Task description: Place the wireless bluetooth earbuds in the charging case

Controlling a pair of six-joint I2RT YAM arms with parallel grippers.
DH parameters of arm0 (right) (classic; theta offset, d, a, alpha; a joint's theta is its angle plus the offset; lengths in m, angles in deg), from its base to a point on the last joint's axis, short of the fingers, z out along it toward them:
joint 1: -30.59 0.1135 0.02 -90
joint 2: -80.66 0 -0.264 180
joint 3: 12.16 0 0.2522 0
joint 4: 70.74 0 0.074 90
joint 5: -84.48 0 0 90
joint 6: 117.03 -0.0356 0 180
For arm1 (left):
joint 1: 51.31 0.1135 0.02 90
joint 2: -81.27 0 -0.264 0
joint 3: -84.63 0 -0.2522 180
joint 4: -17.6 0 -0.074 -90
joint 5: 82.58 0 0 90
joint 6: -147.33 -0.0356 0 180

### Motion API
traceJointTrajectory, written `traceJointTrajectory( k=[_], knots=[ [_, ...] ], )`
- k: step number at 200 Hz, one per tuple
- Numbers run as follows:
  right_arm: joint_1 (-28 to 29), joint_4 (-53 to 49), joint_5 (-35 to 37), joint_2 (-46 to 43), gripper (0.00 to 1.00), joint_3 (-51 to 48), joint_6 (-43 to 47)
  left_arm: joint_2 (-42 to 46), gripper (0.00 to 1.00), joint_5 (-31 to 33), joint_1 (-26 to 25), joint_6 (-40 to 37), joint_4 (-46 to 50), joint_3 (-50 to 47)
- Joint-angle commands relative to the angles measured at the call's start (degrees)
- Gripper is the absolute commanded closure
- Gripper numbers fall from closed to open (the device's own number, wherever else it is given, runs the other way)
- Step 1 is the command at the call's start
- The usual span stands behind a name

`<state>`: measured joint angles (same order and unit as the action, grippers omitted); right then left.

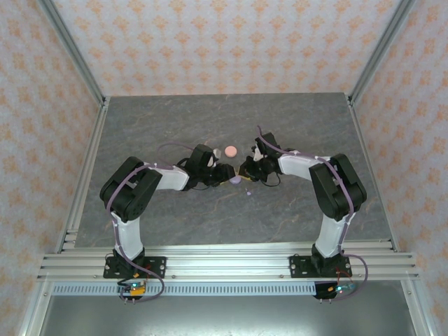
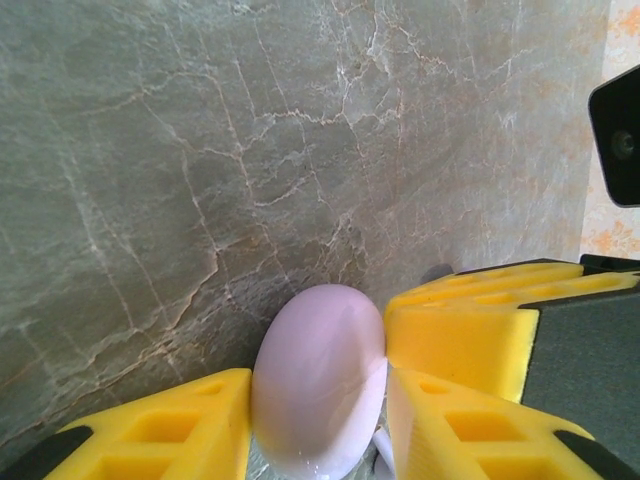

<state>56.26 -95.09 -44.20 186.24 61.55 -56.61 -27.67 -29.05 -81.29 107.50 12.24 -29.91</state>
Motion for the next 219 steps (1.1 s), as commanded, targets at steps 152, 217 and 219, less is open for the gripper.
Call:
traceJointTrajectory(
  k=[152, 217, 219],
  knots=[
    [-0.52, -1.72, 4.05, -11.29, 0.70, -3.37, 0.98, 6.21, 0.77, 2.27, 0.45, -5.48, 7.61, -0.29],
    [-5.00, 0.31, -5.59, -23.13, 0.63, -5.69, 8.53, 17.43, 0.81, -4.74, 4.45, -13.16, 7.17, -2.28],
    [-5.08, 0.37, -6.10, -23.42, 0.63, -5.64, 8.76, 17.62, 0.82, -5.23, 4.55, -13.23, 6.77, -2.37]
  ],
)
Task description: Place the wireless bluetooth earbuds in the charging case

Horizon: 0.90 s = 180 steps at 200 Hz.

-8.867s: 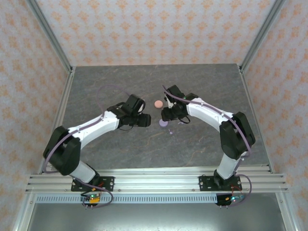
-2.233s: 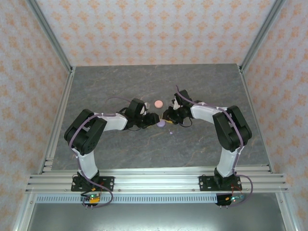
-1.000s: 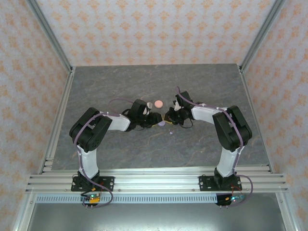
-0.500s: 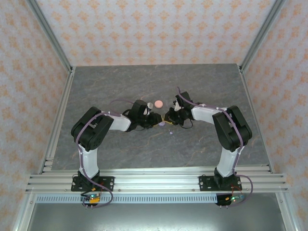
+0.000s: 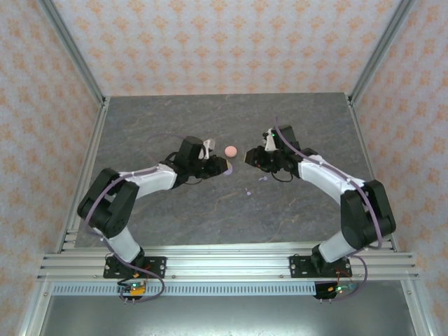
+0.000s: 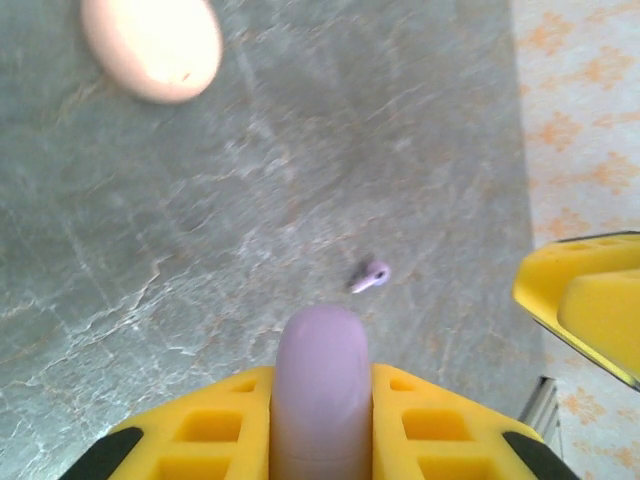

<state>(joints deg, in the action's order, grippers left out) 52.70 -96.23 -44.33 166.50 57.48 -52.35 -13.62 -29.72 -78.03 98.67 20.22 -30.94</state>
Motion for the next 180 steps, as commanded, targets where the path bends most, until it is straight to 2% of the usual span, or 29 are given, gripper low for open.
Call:
traceJointTrajectory(
  k=[1, 24, 66, 122, 180],
  knots=[
    [-1.57, 1.56, -6.21, -3.81, 0.63, -1.57, 4.67, 3.75, 0.82, -4.75, 1.35, -4.42, -1.41, -1.35],
    [-2.18, 0.95, -11.80, -5.96, 0.59, -0.43, 8.89, 6.40, 0.86, -9.25, 2.07, -6.29, -2.97, -0.86],
    [-2.09, 2.30, -21.89, -8.53, 0.52, 1.30, 13.09, 11.75, 0.87, -13.57, 2.03, -10.28, -2.57, 0.09],
    [-2.08, 3.47, -28.03, -9.19, 0.51, 3.19, 14.74, 16.83, 0.86, -17.11, 2.06, -10.28, -5.19, 0.09],
    [-1.36, 5.57, -31.95, -10.56, 0.52, 3.49, 15.95, 18.07, 0.86, -19.61, 1.78, -7.42, -9.23, -0.23]
  ],
)
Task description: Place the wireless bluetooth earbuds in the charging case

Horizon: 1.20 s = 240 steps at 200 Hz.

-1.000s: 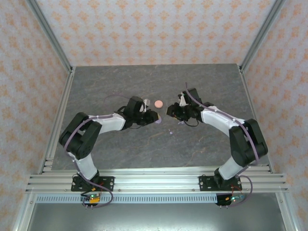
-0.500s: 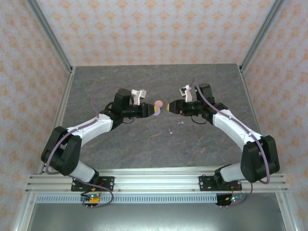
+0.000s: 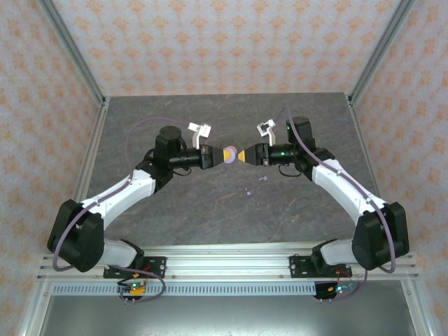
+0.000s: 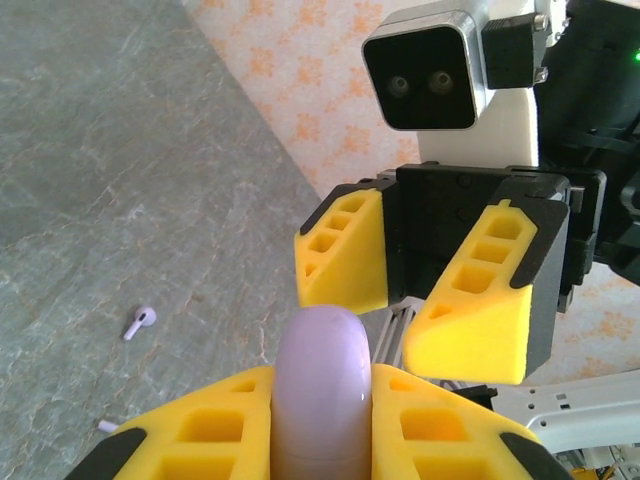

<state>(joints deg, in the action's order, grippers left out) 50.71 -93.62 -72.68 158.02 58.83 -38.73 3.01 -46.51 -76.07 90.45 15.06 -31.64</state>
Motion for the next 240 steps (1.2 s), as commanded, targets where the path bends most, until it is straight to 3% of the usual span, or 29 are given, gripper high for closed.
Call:
traceJointTrajectory(
  k=[1, 171, 240],
  knots=[
    [0.67, 2.97, -3.60, -2.06, 0.52, 2.16, 2.40, 1.44, 0.87, -2.88, -0.24, 0.80, -4.08, 0.52],
    [2.55, -1.68, -5.70, -0.16, 0.61, 5.61, 6.96, 3.24, 0.86, -4.17, -2.71, 0.64, -3.48, 2.58],
    [2.65, -1.60, -5.93, -0.41, 0.78, 5.78, 6.79, 3.65, 0.83, -3.63, -2.89, -0.16, -2.05, 2.92]
  ],
)
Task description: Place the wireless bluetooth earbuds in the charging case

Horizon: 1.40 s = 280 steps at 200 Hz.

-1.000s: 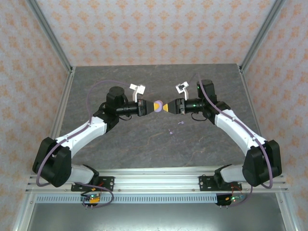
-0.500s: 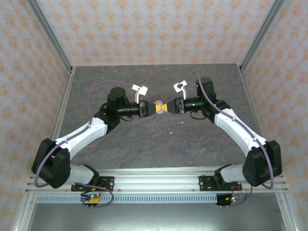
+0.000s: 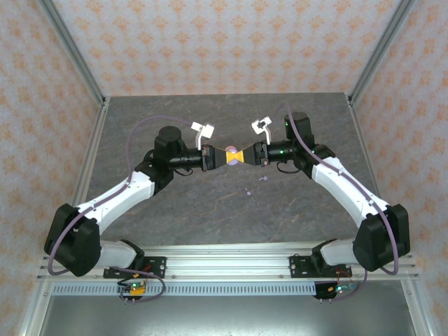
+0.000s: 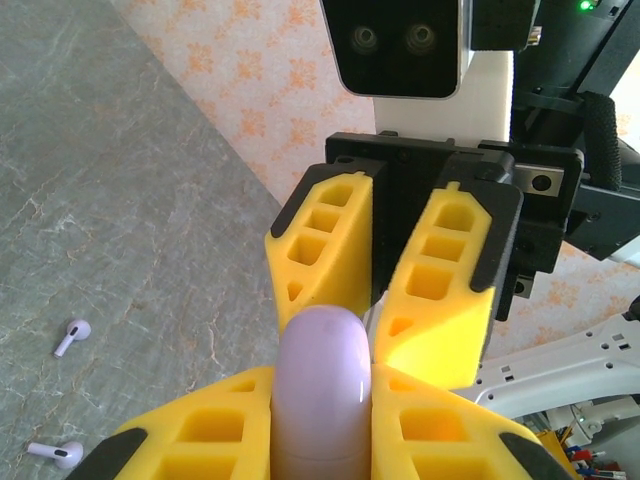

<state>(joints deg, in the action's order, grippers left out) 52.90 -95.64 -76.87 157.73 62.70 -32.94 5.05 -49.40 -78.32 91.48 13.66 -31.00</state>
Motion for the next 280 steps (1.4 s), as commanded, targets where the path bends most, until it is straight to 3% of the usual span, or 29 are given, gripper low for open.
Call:
traceJointTrajectory(
  k=[1, 72, 143, 221, 280],
  knots=[
    [0.46, 0.41, -1.58, -0.11, 0.78, 1.92, 0.95, 1.66, 0.83, -0.75, -0.66, -1.23, -0.58, 2.33],
    [0.34, 0.02, 1.06, 0.14, 0.82, 3.40, -0.40, 3.99, 0.61, -0.58, -1.17, -6.01, 4.97, 2.05],
    [0.43, -0.58, -0.82, 0.26, 0.82, 3.93, -0.20, 2.90, 0.58, -0.24, -2.04, -7.43, 6.51, 2.65],
    [0.92, -1.79, -1.34, 0.25, 0.81, 3.61, 0.87, 1.53, 0.66, 0.73, -2.50, -7.37, 6.35, 3.29],
    [1.29, -3.22, -0.47, -0.01, 0.80, 3.58, 1.76, 1.66, 0.85, 2.33, -2.53, -8.06, 7.72, 3.45]
  ],
)
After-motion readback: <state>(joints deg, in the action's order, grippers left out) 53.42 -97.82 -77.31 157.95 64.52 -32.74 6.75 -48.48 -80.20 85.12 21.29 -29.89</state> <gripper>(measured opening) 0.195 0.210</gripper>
